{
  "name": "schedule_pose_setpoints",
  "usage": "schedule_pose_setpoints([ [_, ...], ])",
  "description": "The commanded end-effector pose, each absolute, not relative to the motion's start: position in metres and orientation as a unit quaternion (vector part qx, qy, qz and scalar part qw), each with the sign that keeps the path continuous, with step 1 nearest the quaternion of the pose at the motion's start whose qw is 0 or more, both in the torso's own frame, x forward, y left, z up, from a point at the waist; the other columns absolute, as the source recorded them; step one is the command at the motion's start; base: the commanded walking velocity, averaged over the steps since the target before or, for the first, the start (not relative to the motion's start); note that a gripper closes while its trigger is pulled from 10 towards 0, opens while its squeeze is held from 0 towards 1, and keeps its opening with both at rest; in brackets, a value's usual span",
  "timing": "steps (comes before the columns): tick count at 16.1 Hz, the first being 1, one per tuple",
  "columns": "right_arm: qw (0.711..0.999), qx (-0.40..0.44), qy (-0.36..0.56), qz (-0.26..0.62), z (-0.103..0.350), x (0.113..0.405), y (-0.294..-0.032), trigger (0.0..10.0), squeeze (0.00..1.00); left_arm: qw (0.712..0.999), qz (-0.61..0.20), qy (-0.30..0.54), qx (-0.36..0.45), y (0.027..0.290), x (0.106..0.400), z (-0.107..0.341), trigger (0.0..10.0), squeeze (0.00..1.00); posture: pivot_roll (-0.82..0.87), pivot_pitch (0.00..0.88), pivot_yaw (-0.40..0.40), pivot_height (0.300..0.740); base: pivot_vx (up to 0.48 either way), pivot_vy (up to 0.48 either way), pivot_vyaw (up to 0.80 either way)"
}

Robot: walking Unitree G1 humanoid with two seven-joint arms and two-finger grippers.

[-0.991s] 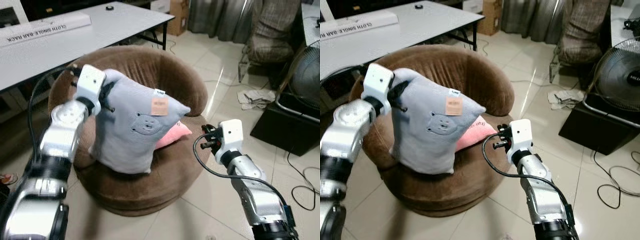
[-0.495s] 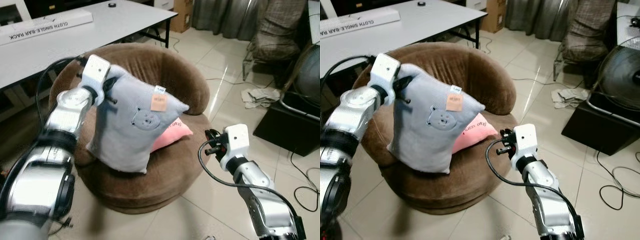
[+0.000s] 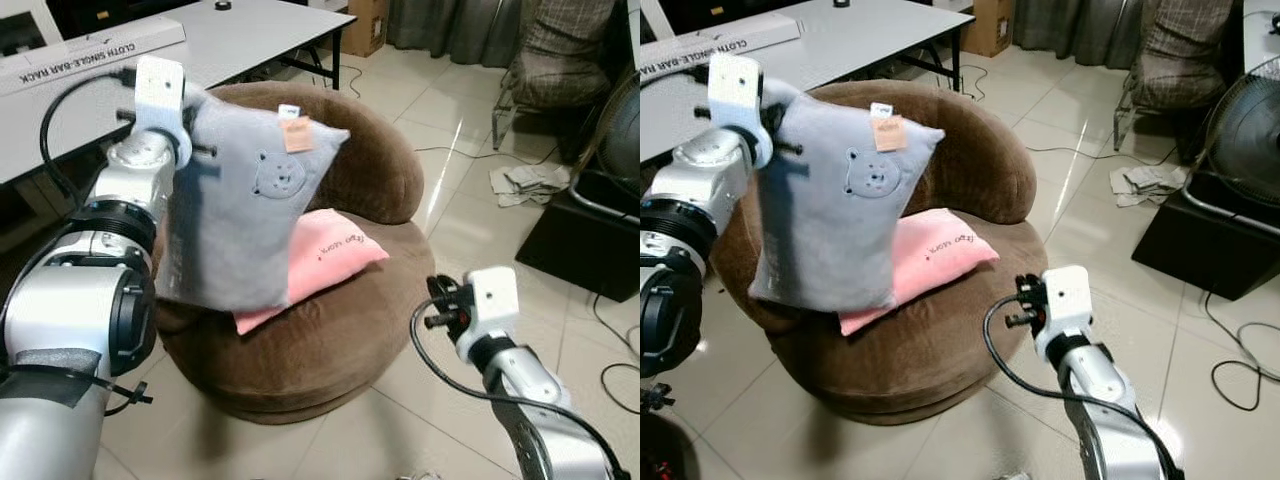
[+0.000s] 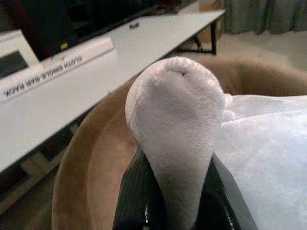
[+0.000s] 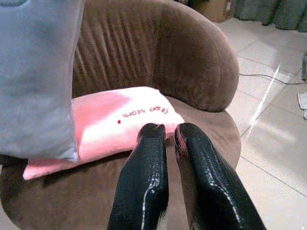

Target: Move the pillow to the sofa from floor

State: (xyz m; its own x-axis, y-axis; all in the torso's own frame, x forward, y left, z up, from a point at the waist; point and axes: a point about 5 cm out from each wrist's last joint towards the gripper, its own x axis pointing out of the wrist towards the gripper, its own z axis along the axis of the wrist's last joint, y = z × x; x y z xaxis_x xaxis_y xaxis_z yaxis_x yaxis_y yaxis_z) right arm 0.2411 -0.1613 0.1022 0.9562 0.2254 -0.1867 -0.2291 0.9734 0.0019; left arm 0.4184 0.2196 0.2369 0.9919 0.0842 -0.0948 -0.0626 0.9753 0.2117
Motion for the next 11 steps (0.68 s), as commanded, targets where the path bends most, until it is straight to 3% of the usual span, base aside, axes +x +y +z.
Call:
schedule_pose_setpoints([
  [1,0.991,-0.015,0.087,0.104,0.108,0.239,-0.164,10.0,0.0,0.993,0.043,0.029,0.104,0.217,0.421,0.25,10.0,0.0,-0.16,0.011,0.084,0.74,0.0,0.0,0.0],
  [7,0.992,-0.015,0.091,0.089,0.112,0.231,-0.165,10.0,0.0,0.995,-0.055,0.0,0.081,0.184,0.425,0.253,10.0,0.0,-0.17,0.005,0.082,0.74,0.0,0.0,0.0],
  [11,0.99,-0.02,0.074,0.117,0.117,0.25,-0.155,10.0,0.0,0.99,-0.124,-0.048,0.043,0.173,0.42,0.248,10.0,0.0,-0.1,0.0,0.056,0.74,0.0,0.0,0.0],
])
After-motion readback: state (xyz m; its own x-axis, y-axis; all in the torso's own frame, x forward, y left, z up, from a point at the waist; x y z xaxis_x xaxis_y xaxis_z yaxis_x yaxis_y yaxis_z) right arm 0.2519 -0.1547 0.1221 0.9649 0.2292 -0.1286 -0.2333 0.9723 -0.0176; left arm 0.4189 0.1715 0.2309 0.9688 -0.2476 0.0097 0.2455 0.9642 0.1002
